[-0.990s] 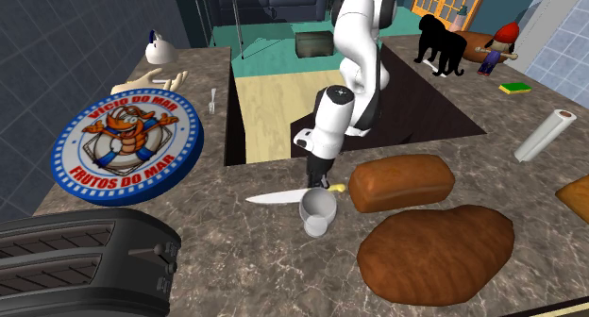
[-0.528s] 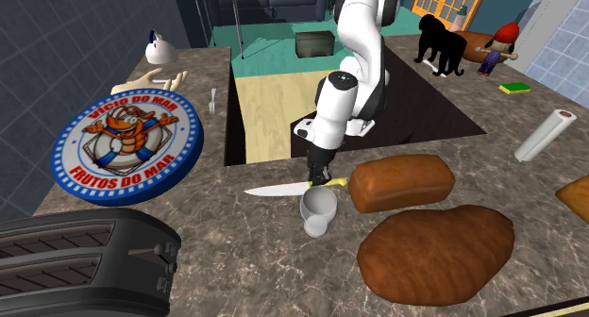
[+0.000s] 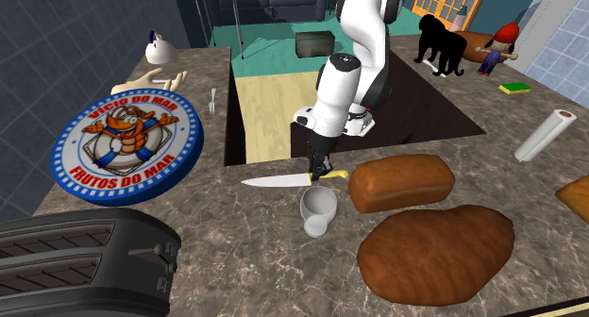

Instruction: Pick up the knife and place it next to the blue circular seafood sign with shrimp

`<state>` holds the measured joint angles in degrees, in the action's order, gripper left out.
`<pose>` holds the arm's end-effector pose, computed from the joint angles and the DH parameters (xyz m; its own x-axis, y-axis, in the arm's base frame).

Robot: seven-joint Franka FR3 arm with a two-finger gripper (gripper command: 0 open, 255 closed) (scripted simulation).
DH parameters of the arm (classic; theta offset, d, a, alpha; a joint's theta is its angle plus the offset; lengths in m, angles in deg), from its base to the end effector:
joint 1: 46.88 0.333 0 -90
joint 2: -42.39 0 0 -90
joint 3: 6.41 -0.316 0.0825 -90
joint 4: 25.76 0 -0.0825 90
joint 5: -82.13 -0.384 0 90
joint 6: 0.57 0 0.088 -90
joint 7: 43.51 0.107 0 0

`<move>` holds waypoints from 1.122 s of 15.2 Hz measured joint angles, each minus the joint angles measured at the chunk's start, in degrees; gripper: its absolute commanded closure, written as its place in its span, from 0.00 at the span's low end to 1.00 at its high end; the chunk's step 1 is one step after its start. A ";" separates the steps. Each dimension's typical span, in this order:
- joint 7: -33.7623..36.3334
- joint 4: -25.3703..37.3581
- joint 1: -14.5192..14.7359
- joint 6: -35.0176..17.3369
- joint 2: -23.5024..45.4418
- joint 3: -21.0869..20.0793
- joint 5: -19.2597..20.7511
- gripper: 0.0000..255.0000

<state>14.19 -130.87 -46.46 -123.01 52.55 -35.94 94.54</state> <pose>0.5474 0.2872 0.4586 0.9073 -0.3841 0.1712 -0.3789 -0.9232 -0.0637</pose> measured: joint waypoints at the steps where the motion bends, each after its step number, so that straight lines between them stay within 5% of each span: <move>1: -0.24 0.33 -0.08 0.55 -0.29 -0.03 -0.24 1.00; 17: -2.13 11.04 0.17 12.49 -1.86 -0.60 -2.02 1.00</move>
<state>12.05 -119.83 -46.29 -110.52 50.69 -36.53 92.52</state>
